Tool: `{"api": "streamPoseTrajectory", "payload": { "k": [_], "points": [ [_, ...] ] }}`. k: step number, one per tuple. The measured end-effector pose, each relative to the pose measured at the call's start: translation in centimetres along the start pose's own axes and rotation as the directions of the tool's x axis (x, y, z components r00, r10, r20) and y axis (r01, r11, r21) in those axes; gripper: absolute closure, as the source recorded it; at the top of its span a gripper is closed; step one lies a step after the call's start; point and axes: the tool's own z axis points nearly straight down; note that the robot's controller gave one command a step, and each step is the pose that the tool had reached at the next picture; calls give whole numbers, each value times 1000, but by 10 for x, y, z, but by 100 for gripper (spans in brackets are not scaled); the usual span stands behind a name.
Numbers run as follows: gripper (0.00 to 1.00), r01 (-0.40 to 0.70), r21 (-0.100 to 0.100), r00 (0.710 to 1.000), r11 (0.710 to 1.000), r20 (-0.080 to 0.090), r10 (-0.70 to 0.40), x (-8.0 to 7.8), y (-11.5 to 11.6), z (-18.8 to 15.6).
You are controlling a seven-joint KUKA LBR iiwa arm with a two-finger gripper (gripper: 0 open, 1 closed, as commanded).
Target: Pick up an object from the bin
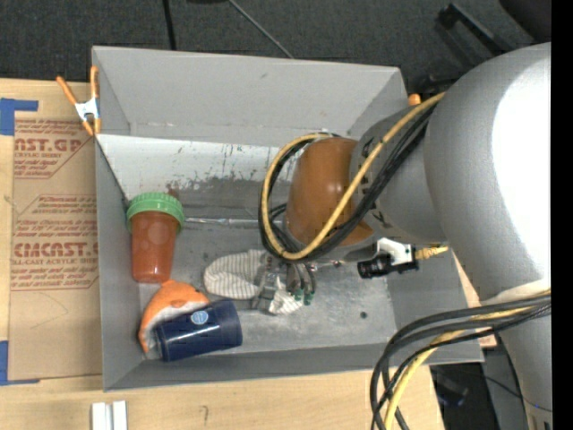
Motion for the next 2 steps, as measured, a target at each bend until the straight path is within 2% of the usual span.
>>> {"api": "streamPoseTrajectory", "payload": {
  "k": [2],
  "points": [
    [100, 0, 1, 1000, 1000, -4, 0, 1, 0, -30]
  ]
}}
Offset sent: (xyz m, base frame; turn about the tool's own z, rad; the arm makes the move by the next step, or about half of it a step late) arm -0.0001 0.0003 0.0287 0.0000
